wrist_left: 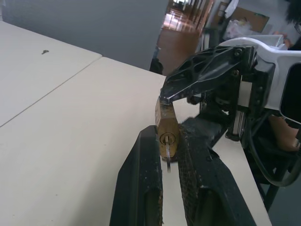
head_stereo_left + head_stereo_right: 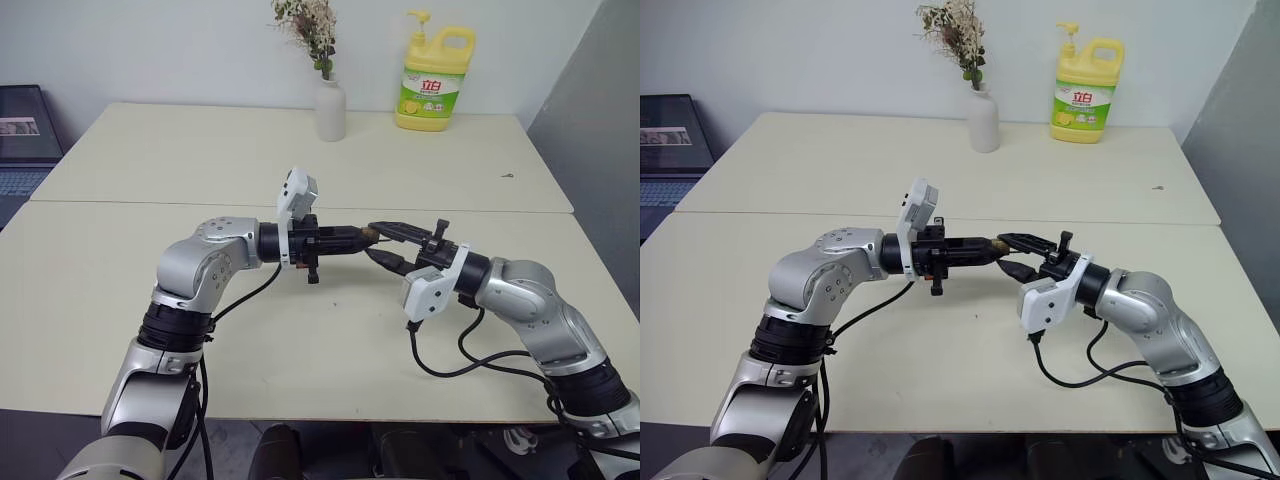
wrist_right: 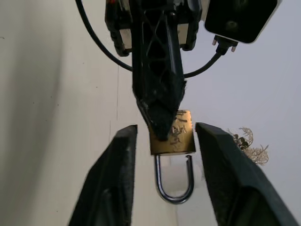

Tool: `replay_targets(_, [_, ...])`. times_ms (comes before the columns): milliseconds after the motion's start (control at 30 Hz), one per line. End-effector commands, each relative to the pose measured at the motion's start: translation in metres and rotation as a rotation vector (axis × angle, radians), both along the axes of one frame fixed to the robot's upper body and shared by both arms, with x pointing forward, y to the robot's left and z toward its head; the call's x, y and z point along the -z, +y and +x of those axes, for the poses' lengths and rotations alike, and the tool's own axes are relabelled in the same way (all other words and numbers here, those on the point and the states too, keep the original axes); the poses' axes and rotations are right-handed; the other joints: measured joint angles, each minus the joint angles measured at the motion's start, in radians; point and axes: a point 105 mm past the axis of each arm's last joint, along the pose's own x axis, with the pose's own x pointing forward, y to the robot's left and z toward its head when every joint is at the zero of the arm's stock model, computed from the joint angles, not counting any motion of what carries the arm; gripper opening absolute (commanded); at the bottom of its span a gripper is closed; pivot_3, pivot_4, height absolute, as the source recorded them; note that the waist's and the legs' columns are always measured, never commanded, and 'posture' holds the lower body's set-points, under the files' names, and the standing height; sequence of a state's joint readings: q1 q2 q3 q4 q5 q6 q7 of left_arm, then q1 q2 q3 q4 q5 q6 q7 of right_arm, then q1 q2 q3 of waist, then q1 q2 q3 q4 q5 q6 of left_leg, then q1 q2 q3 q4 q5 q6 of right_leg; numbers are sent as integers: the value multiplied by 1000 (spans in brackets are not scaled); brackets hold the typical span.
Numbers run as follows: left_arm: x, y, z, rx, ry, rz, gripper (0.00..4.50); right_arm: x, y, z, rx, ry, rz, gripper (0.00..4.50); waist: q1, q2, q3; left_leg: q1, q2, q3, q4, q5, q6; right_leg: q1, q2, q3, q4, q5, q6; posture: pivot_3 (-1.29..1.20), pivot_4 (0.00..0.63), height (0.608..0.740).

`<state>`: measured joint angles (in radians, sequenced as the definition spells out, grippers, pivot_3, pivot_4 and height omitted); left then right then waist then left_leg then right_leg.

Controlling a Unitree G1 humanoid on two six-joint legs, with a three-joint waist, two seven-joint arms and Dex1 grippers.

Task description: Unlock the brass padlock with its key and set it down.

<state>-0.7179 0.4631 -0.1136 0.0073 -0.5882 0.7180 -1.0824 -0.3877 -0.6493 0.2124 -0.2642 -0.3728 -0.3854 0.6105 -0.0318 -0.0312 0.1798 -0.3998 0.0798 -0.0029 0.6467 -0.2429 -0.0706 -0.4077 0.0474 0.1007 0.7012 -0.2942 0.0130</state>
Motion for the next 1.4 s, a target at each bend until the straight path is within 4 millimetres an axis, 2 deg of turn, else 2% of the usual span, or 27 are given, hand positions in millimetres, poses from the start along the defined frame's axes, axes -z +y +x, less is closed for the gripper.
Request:
replay_targets(33, [-12, 1, 0, -2, -52, -33, 151, -6, -23, -1, 60, -7, -20, 2661, 1, 0, 0, 0, 0, 0, 0, 0, 0, 0, 0, 0, 0, 0, 0, 0, 150, 740])
replay_targets(233, [-12, 4, 3, -7, -57, -29, 151, -6, -51, -5, 131, 110, 29, 2661, 0, 0, 0, 0, 0, 0, 0, 0, 0, 1, 0, 0, 0, 0, 0, 0, 150, 740])
replay_targets(367, [-13, 5, 4, -2, -65, -25, 151, -11, -47, -18, 70, 183, 99, 2661, -3, 0, 0, 1, 0, 0, 0, 0, 0, 1, 0, 0, 0, 0, 0, 0, 150, 740])
replay_targets(467, [-13, 5, 3, 15, -72, -18, 151, -19, -38, -27, 9, 212, 155, 2032, -2, 0, 0, 1, 0, 0, 0, 0, 0, 1, 0, 0, 0, 0, 0, 0, 150, 740])
replay_targets(567, [-13, 3, -2, 59, -80, 2, 151, -26, -20, -36, -73, 283, 225, 945, -2, 0, 0, 1, 0, -1, 0, 0, 0, 1, 0, 0, 0, 0, 0, 0, 150, 740])
replay_targets(667, [-12, 3, -6, 87, -93, 22, 151, -25, -13, -39, -91, 339, 236, 0, 0, 0, 0, 1, 0, -1, 0, 0, 0, 1, 0, -1, 0, 0, 0, 0, 150, 740])
replay_targets(967, [-9, 1, -18, 150, -167, 71, 151, -29, -6, -33, -107, 367, 240, 0, 0, 0, 0, 1, 0, -1, 0, 0, 0, 1, 0, -1, -1, 0, 0, 0, 150, 740])
replay_targets(1400, [-8, 2, -23, 173, -187, 84, 151, -26, -19, -15, -64, 361, 191, 0, -1, 0, 0, 1, 0, -1, 0, 0, 0, 1, 0, -1, -1, 0, 0, 0, 150, 740])
